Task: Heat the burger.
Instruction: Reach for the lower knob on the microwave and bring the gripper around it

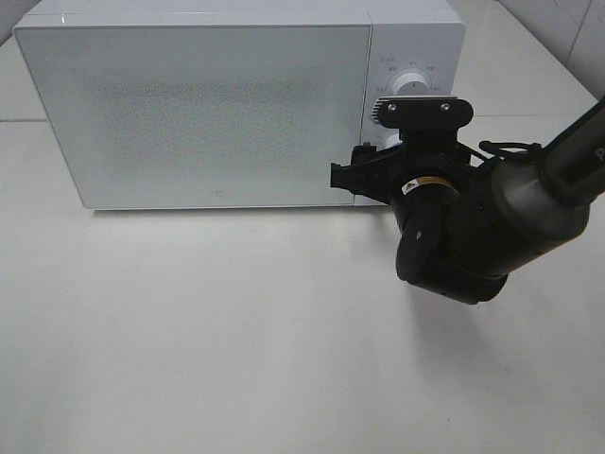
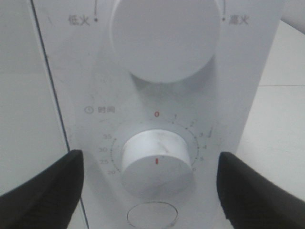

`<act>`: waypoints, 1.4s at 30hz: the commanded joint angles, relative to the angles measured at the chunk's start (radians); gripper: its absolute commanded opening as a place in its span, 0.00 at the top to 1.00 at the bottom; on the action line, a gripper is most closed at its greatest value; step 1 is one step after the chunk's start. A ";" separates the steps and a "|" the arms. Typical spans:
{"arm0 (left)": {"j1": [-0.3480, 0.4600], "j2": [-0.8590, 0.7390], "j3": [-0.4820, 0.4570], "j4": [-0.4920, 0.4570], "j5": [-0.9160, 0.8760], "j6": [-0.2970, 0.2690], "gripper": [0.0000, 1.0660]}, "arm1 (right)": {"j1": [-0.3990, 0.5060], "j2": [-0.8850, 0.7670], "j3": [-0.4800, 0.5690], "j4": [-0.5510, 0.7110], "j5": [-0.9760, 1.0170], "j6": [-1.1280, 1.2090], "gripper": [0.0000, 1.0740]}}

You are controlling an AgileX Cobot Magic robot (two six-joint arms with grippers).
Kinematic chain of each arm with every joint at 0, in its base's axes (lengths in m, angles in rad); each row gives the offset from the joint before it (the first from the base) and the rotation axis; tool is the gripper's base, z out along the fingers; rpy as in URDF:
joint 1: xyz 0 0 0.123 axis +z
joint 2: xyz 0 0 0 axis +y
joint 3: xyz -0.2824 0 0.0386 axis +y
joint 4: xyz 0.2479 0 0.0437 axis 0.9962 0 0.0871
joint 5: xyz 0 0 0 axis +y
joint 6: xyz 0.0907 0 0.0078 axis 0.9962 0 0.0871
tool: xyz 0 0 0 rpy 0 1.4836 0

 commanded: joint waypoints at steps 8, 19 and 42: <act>0.003 -0.021 0.003 -0.003 -0.002 -0.005 0.10 | -0.014 0.017 -0.035 -0.008 0.006 0.012 0.29; 0.003 -0.021 0.003 -0.003 -0.002 -0.005 0.10 | -0.033 0.025 -0.044 -0.030 0.005 0.016 0.29; 0.003 -0.021 0.003 -0.003 -0.002 -0.005 0.10 | -0.029 -0.027 -0.043 -0.008 -0.008 -0.027 0.30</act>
